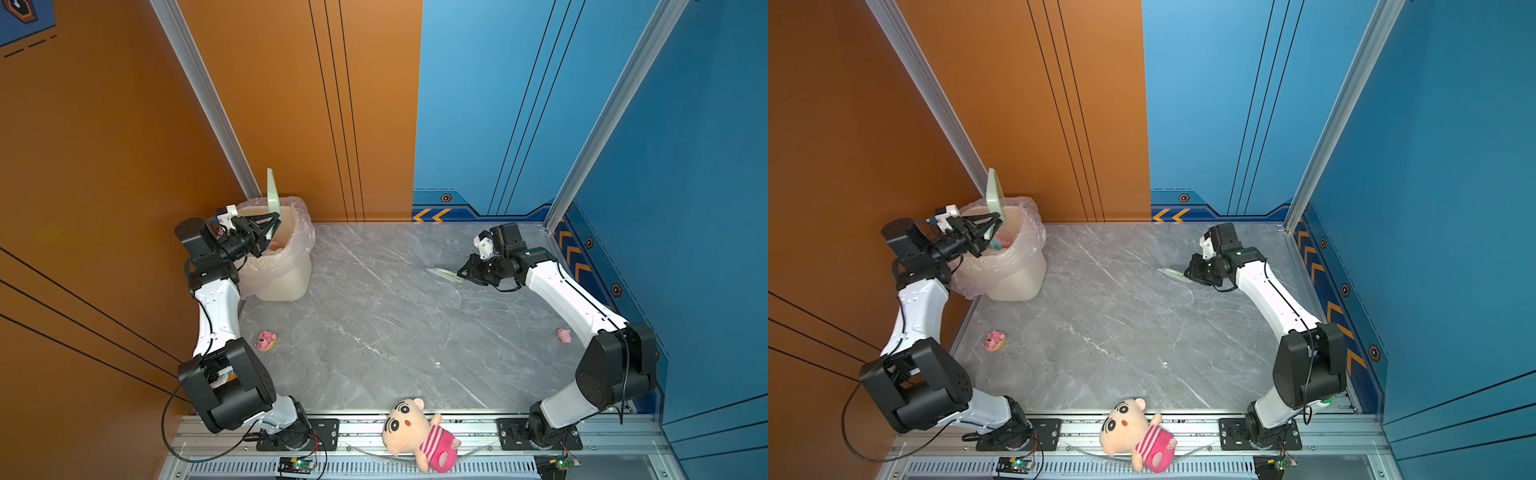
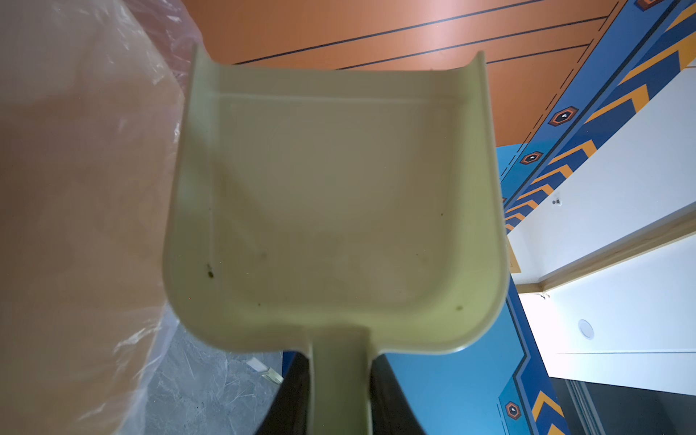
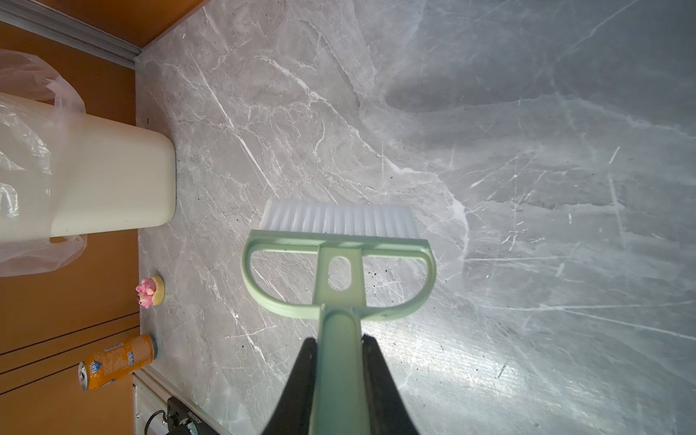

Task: Sweep away the paper scraps from the table
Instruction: 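Tip the dustpan over the bin with the left gripper to empty the scraps, then bring the empty dustpan and the brush together at the table center with both grippers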

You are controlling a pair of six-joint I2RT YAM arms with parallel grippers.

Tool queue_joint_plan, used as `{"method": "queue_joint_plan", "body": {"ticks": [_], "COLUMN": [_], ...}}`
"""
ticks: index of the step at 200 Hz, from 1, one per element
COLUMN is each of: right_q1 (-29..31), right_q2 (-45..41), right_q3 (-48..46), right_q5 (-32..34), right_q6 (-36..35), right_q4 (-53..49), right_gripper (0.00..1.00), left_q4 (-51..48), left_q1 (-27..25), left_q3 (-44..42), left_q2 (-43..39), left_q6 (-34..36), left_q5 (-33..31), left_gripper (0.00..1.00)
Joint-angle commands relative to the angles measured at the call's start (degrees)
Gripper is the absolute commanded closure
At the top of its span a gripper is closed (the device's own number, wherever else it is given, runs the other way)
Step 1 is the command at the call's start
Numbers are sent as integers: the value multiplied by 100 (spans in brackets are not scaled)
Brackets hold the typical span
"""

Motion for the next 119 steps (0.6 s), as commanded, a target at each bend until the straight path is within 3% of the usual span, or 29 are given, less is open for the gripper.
{"method": "queue_joint_plan", "body": {"ticks": [1, 54, 68, 95, 119], "right_q1": [9, -25, -31, -26, -22], "right_q2": [-92, -70, -73, -108, -175], "right_q3": [-83, -88, -81, -55, 52], "right_q5": [79, 52, 52, -91, -257], "right_q6": [-154, -193, -192, -205, -346], "right_q4": [-137, -137, -176, -281, -568], "right_gripper": [100, 100, 100, 100, 100], "left_q4": [432, 139, -719, -3405, -3588], "left_q1": [4, -82, -167, -607, -1191], "left_q3": [-113, -2, 200, 1012, 977], "left_q2": [-202, -388, -524, -755, -949], "left_q6": [-203, 173, 880, 3196, 3590], "left_q5": [85, 12, -174, -1079, -1728], "left_gripper": [77, 78, 78, 77, 77]}}
